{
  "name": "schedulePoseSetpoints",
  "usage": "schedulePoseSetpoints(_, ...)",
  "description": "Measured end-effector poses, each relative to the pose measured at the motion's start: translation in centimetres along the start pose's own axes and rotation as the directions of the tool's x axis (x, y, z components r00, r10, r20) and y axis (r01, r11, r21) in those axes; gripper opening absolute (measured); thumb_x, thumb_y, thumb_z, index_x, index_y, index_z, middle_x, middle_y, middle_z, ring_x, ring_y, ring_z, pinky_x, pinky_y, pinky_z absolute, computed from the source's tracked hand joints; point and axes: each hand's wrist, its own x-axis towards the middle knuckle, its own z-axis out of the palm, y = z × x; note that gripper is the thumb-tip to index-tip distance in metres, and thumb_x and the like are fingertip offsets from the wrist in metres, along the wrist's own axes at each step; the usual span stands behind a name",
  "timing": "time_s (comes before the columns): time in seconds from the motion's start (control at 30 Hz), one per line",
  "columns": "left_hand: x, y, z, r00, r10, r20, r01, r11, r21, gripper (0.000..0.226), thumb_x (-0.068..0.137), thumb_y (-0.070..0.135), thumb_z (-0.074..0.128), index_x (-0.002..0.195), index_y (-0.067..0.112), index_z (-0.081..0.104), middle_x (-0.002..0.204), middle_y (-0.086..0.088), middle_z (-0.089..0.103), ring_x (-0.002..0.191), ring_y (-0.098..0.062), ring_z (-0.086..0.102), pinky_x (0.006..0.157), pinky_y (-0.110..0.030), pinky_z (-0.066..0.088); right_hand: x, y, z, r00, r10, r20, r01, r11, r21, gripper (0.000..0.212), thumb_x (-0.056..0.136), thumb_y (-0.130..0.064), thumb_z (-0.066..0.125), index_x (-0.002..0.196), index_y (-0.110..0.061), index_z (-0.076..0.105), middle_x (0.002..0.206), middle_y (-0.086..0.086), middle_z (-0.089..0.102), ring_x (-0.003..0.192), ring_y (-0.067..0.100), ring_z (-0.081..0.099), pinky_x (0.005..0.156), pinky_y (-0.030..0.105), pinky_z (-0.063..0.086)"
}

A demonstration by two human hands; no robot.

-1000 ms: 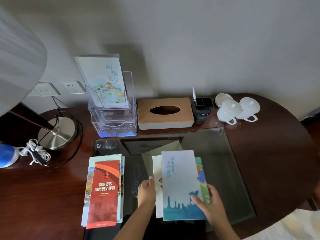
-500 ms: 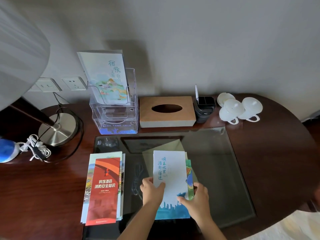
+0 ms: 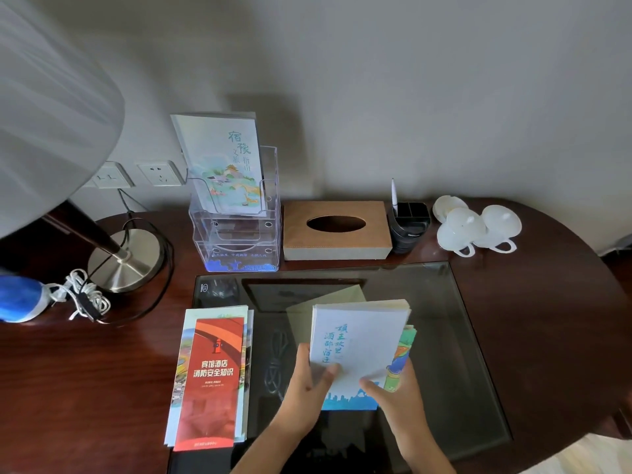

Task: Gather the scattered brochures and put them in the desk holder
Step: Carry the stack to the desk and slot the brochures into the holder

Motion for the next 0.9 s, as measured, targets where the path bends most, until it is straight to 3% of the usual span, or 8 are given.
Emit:
schedulePoseSetpoints(0.1, -0.4, 0.9, -1.1, 0.988, 0.149, 0.038, -0.152, 0.981, 0.124, 0.034, 0.093, 0.027, 0.054, 0.122, 0.036, 0.040, 0.116, 0.022, 0.060, 0.112, -0.002, 0.059, 0.086, -0.019, 0.053, -0.2, -1.4, -0.2, 0.995, -0.096, -0.021, 0.095, 0.995, -0.011, 0.052, 0.070, 0.006, 0.076, 0.104, -0.027, 0.058, 0.098, -0.006, 0.071, 0.094, 0.011, 0.068, 0.069, 0.021, 0.057)
schedulePoseSetpoints(0.23, 0.0, 0.4, -2.4, 0.985, 0.170, 0.018, -0.169, 0.958, 0.230, 0.041, 0.091, 0.021, 0.055, 0.129, 0.030, 0.040, 0.119, 0.021, 0.058, 0.116, -0.004, 0.056, 0.097, -0.024, 0.049, -0.3, -2.0, 0.9, 0.991, -0.135, -0.023, 0.135, 0.991, -0.003, 0.048, 0.071, 0.013, 0.071, 0.105, -0.019, 0.062, 0.096, -0.003, 0.072, 0.091, 0.009, 0.069, 0.070, 0.019, 0.056)
schedulePoseSetpoints(0.3, 0.1, -0.2, -2.8, 0.991, 0.137, -0.006, -0.130, 0.955, 0.268, 0.046, 0.090, 0.015, 0.058, 0.126, 0.035, 0.039, 0.120, 0.018, 0.058, 0.114, 0.000, 0.055, 0.097, -0.023, 0.049, -0.4, -1.5, 1.6, 0.995, -0.100, -0.009, 0.100, 0.995, 0.002, 0.045, 0.072, 0.014, 0.069, 0.104, -0.017, 0.063, 0.094, -0.002, 0.073, 0.090, 0.011, 0.069, 0.070, 0.019, 0.055)
schedulePoseSetpoints(0.43, -0.1, -1.4, -2.6, 0.994, 0.100, -0.037, -0.082, 0.940, 0.331, 0.053, 0.084, 0.015, 0.065, 0.114, 0.048, 0.035, 0.115, 0.021, 0.054, 0.107, 0.015, 0.048, 0.081, -0.001, 0.043, -0.7, -0.3, 1.8, 0.999, -0.041, 0.016, 0.041, 0.999, -0.014, 0.044, 0.072, 0.012, 0.070, 0.097, -0.024, 0.065, 0.090, -0.008, 0.074, 0.089, 0.008, 0.069, 0.069, 0.018, 0.055)
schedulePoseSetpoints(0.6, 0.5, -2.0, -2.2, 0.994, 0.091, -0.059, -0.064, 0.933, 0.354, 0.042, 0.090, 0.019, 0.059, 0.110, 0.046, 0.033, 0.117, 0.019, 0.052, 0.111, 0.006, 0.051, 0.079, 0.002, 0.042, -0.6, -0.6, 0.5, 0.996, -0.030, 0.083, 0.037, 0.996, -0.081, 0.045, 0.073, -0.002, 0.078, 0.106, -0.026, 0.059, 0.099, -0.011, 0.068, 0.097, 0.005, 0.065, 0.072, 0.016, 0.055)
schedulePoseSetpoints(0.67, 0.9, -2.3, -2.2, 0.996, 0.078, -0.038, -0.058, 0.925, 0.375, 0.037, 0.092, 0.021, 0.057, 0.109, 0.043, 0.034, 0.119, 0.016, 0.052, 0.115, 0.000, 0.050, 0.083, -0.004, 0.046, -0.2, -0.8, -0.1, 0.993, -0.017, 0.114, 0.031, 0.993, -0.116, 0.044, 0.074, -0.007, 0.079, 0.108, -0.025, 0.058, 0.102, -0.009, 0.069, 0.101, 0.009, 0.065, 0.082, 0.021, 0.054)
schedulePoseSetpoints(0.83, 2.4, -2.1, -2.8, 0.999, -0.001, 0.033, -0.016, 0.854, 0.520, 0.029, 0.093, 0.034, 0.055, 0.110, 0.036, 0.032, 0.128, 0.014, 0.048, 0.114, -0.001, 0.048, 0.101, -0.018, 0.042, 0.3, -0.6, -0.1, 0.999, 0.054, -0.004, -0.053, 0.947, -0.317, 0.025, 0.072, -0.010, 0.081, 0.082, -0.020, 0.061, 0.095, -0.001, 0.069, 0.099, 0.019, 0.062, 0.097, 0.041, 0.047)
schedulePoseSetpoints(0.9, 2.9, -1.7, -3.3, 0.998, 0.023, 0.062, -0.056, 0.798, 0.600, 0.040, 0.094, 0.040, 0.052, 0.124, 0.026, 0.030, 0.136, 0.002, 0.046, 0.123, -0.006, 0.046, 0.103, -0.017, 0.036, 0.4, -1.8, 1.0, 0.997, 0.071, 0.015, -0.060, 0.927, -0.370, 0.015, 0.085, -0.002, 0.066, 0.099, -0.003, 0.064, 0.108, 0.019, 0.067, 0.114, 0.032, 0.055, 0.105, 0.038, 0.038)
